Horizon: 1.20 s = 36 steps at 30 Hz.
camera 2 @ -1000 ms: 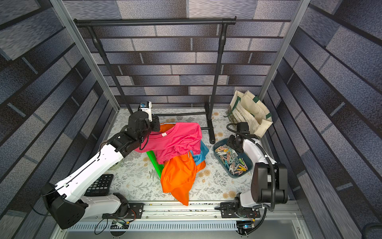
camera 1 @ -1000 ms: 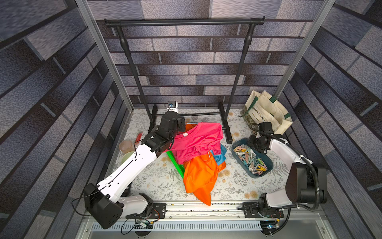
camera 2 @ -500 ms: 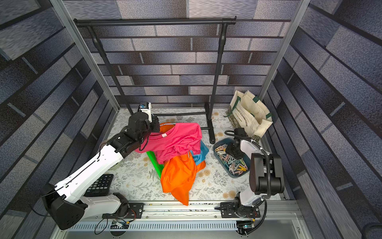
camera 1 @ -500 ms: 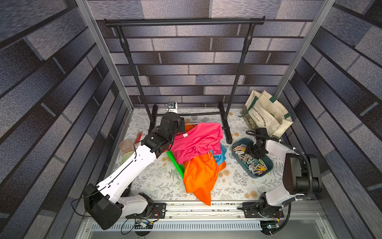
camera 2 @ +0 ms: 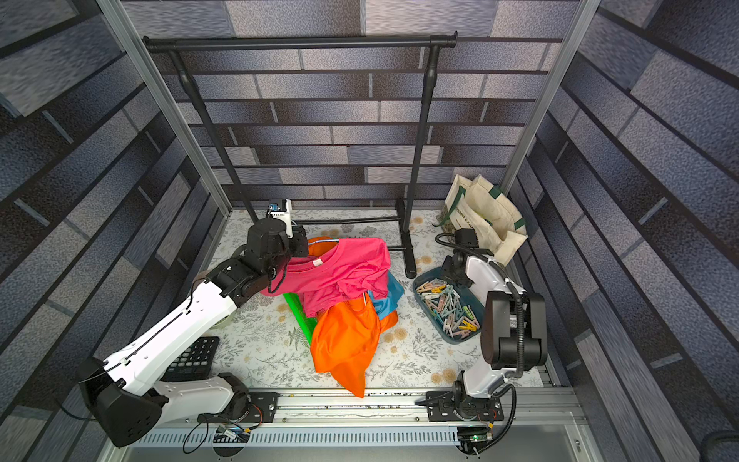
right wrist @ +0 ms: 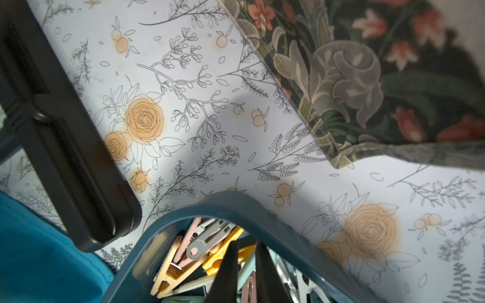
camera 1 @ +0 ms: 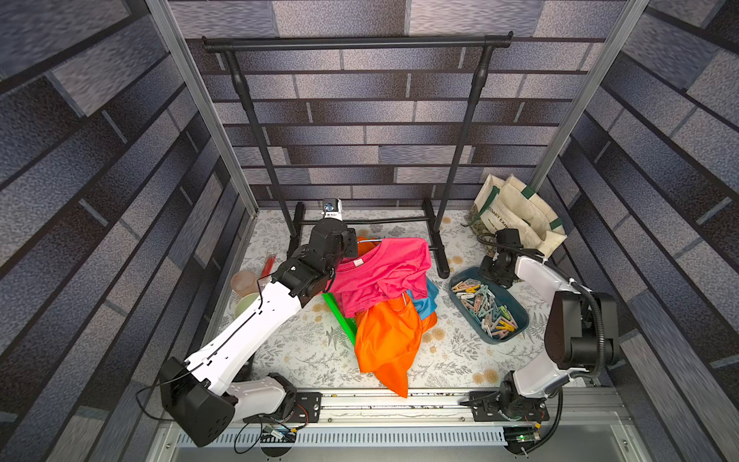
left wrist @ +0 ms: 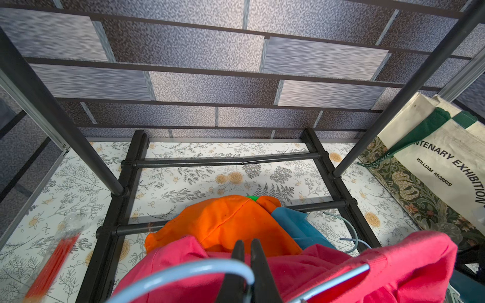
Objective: Use clothespins to secure the t-shirt on both sides of the hanger
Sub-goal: Pick up the clothespin from the storage box, then place the clothespin at the center of the board.
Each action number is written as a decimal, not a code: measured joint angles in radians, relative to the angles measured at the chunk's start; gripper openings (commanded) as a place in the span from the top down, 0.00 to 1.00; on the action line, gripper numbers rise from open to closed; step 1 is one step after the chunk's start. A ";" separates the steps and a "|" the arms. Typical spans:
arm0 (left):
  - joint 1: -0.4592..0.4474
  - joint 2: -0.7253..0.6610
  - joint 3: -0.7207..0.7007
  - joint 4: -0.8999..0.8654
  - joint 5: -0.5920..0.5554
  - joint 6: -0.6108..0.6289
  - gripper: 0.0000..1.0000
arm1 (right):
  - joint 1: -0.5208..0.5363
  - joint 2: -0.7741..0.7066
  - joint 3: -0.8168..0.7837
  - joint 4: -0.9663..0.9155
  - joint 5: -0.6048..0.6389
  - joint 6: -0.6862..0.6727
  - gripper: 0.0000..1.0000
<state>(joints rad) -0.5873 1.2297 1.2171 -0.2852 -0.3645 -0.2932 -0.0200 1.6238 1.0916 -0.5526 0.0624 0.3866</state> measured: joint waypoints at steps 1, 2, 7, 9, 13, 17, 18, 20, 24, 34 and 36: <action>0.000 -0.006 -0.002 -0.001 -0.002 0.000 0.98 | 0.000 0.000 -0.001 -0.004 -0.003 0.003 0.67; 0.000 -0.014 -0.007 -0.002 -0.002 0.000 0.98 | 0.000 0.000 -0.005 -0.004 -0.005 0.007 0.64; 0.000 -0.051 -0.029 -0.009 -0.008 0.000 0.98 | 0.000 -0.008 -0.077 0.007 -0.026 0.023 0.54; 0.000 -0.054 -0.031 -0.011 -0.009 0.000 0.98 | 0.000 -0.002 -0.097 0.006 -0.034 0.027 0.54; 0.000 -0.055 -0.032 -0.013 -0.009 0.000 0.98 | 0.000 0.027 -0.108 0.011 -0.038 0.029 0.69; 0.000 -0.055 -0.035 -0.014 -0.009 0.000 0.98 | 0.000 0.037 -0.107 0.032 -0.038 0.037 0.80; 0.000 -0.055 -0.037 -0.014 -0.009 0.000 0.98 | 0.000 0.037 -0.107 0.034 -0.038 0.035 0.81; 0.000 -0.055 -0.039 -0.015 -0.009 0.000 0.98 | 0.000 0.037 -0.105 0.034 -0.039 0.035 0.82; 0.000 -0.055 -0.039 -0.015 -0.009 0.000 0.98 | 0.000 0.023 -0.098 0.030 -0.059 0.035 0.85; 0.010 -0.069 -0.048 -0.020 -0.010 0.000 0.96 | 0.044 -0.325 -0.113 -0.059 -0.167 0.015 0.88; 0.012 -0.083 -0.056 -0.022 -0.010 0.000 0.96 | 0.108 -0.388 -0.142 -0.080 -0.171 0.016 0.87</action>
<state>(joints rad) -0.5755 1.1465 1.1610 -0.3069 -0.3748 -0.2935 0.0875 1.2354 0.9501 -0.6327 -0.1085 0.4023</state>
